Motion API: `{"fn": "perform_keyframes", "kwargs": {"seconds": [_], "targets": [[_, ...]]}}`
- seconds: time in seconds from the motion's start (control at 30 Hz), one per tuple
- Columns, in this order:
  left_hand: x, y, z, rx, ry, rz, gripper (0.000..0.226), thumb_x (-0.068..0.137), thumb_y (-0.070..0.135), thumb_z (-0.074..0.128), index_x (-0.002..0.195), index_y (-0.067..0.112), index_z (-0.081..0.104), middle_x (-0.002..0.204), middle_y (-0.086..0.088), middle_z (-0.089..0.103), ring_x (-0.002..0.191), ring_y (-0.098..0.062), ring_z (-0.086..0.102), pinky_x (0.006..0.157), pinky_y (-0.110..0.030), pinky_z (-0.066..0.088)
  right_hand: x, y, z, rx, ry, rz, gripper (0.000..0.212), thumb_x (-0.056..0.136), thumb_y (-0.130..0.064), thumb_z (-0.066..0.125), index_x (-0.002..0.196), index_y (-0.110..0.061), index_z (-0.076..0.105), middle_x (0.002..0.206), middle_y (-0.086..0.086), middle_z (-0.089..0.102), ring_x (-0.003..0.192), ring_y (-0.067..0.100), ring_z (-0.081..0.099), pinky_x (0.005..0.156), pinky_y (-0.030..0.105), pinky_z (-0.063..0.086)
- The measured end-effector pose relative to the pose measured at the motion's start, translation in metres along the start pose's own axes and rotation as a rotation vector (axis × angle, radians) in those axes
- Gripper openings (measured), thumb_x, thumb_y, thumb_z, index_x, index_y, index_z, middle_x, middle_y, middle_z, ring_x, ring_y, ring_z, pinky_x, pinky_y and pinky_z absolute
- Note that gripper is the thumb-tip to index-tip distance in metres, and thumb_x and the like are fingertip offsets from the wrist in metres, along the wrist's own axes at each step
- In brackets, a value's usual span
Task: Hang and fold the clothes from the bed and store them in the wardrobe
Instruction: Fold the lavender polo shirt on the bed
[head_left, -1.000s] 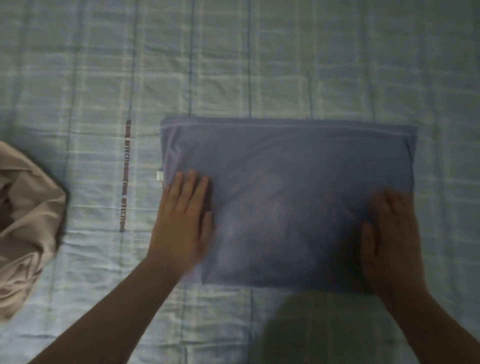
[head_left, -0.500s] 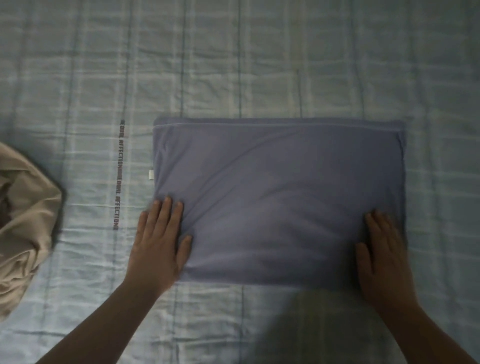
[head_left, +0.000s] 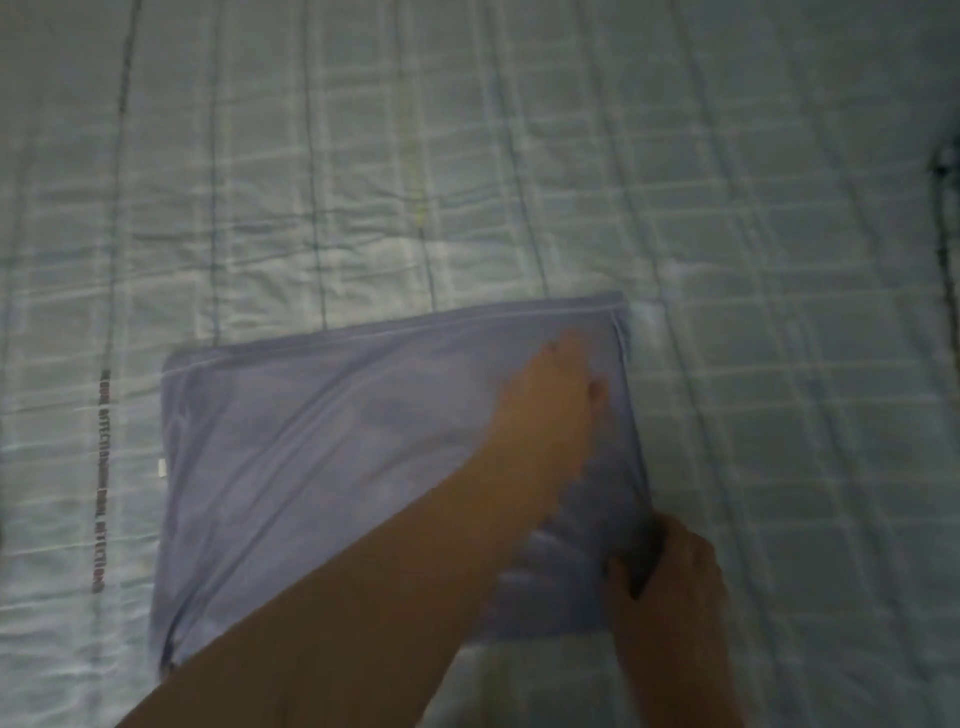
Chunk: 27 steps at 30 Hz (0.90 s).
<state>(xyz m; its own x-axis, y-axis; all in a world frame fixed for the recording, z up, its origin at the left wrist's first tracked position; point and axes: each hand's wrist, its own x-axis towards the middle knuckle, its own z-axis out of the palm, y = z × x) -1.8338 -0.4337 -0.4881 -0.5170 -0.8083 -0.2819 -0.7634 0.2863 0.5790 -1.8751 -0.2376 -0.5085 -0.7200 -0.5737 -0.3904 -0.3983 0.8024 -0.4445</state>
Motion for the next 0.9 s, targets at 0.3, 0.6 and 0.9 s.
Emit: {"fn": "perform_keyframes", "kwargs": {"seconds": [0.3, 0.6, 0.9], "targets": [[0.052, 0.043, 0.066, 0.231, -0.1, -0.173, 0.077, 0.091, 0.049, 0.064, 0.142, 0.006, 0.025, 0.136, -0.019, 0.043, 0.118, -0.037, 0.057, 0.085, -0.044, 0.05, -0.001, 0.01, -0.01, 0.018, -0.237, 0.055, 0.051, 0.091, -0.052, 0.049, 0.132, -0.026, 0.034, 0.121, -0.001, 0.051, 0.107, 0.019, 0.054, 0.088, 0.031, 0.047], [0.061, 0.02, 0.039, 0.109, -0.154, -0.086, 0.032, 0.095, 0.004, 0.048, 0.127, 0.003, 0.041, 0.116, -0.02, 0.06, 0.104, -0.038, 0.06, 0.078, -0.038, 0.046, -0.012, -0.002, 0.001, -0.025, -0.126, 0.014, 0.025, 0.076, -0.02, 0.076, 0.083, -0.006, 0.057, 0.087, 0.019, 0.058, 0.087, 0.041, 0.059, 0.073, 0.044, 0.045], [0.03, -0.054, -0.063, -0.102, -0.044, 0.018, 0.025, 0.089, 0.007, 0.058, 0.11, 0.006, 0.044, 0.096, -0.013, 0.053, 0.085, -0.03, 0.054, 0.069, -0.035, 0.037, -0.073, -0.077, 0.021, 0.159, -0.094, -0.141, 0.036, 0.083, -0.027, 0.072, 0.112, -0.025, 0.052, 0.087, -0.004, 0.058, 0.083, 0.029, 0.066, 0.065, 0.027, 0.035]]}}
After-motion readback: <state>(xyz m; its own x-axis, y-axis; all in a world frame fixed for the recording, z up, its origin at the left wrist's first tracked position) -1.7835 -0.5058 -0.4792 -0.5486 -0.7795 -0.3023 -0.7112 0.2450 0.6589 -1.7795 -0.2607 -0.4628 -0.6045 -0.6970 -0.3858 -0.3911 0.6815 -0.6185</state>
